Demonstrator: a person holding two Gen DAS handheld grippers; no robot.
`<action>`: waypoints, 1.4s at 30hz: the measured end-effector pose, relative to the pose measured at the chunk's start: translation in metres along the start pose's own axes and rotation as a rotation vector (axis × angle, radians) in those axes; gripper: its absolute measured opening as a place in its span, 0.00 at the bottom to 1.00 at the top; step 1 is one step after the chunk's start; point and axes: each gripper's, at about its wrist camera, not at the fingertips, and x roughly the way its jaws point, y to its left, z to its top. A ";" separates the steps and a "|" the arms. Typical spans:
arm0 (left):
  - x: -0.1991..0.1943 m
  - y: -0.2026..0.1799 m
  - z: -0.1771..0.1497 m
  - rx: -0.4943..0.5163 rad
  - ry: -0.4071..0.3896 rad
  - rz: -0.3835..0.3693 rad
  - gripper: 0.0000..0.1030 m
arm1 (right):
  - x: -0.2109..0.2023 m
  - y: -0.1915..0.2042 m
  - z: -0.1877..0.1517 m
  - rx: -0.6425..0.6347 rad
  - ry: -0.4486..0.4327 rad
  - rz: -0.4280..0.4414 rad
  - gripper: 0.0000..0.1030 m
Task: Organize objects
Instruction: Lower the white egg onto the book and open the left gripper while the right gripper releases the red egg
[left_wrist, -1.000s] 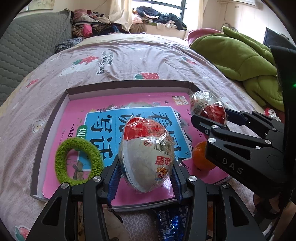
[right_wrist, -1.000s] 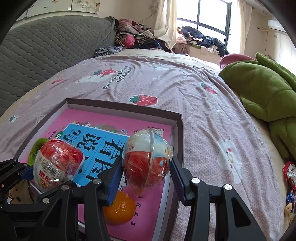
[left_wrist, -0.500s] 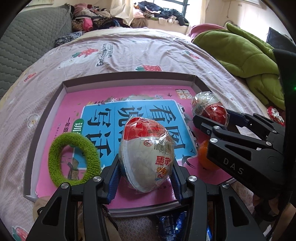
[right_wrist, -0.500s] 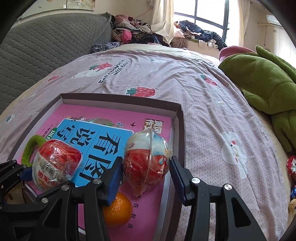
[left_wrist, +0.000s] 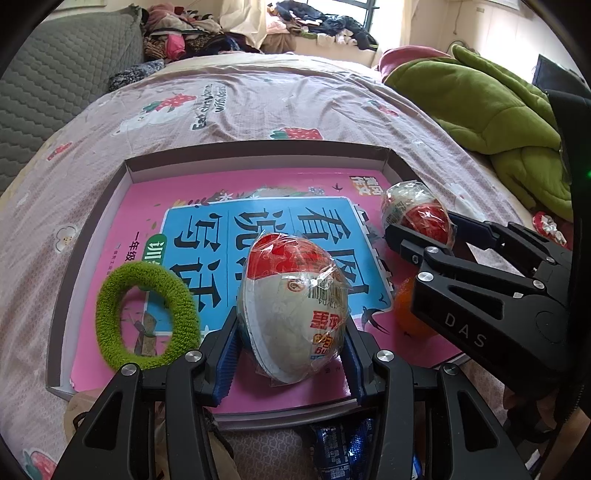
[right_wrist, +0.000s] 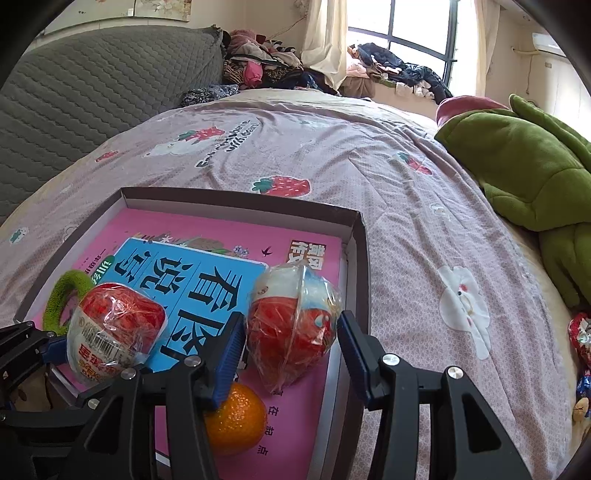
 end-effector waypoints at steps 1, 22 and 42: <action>0.000 0.001 0.000 -0.001 0.003 -0.002 0.49 | 0.000 0.000 0.000 -0.004 0.000 0.000 0.50; -0.017 0.001 -0.003 0.000 -0.005 0.007 0.65 | -0.013 0.002 0.003 0.021 -0.009 0.021 0.53; -0.071 0.013 -0.010 -0.040 -0.060 -0.005 0.66 | -0.071 -0.003 0.009 0.064 -0.106 0.039 0.54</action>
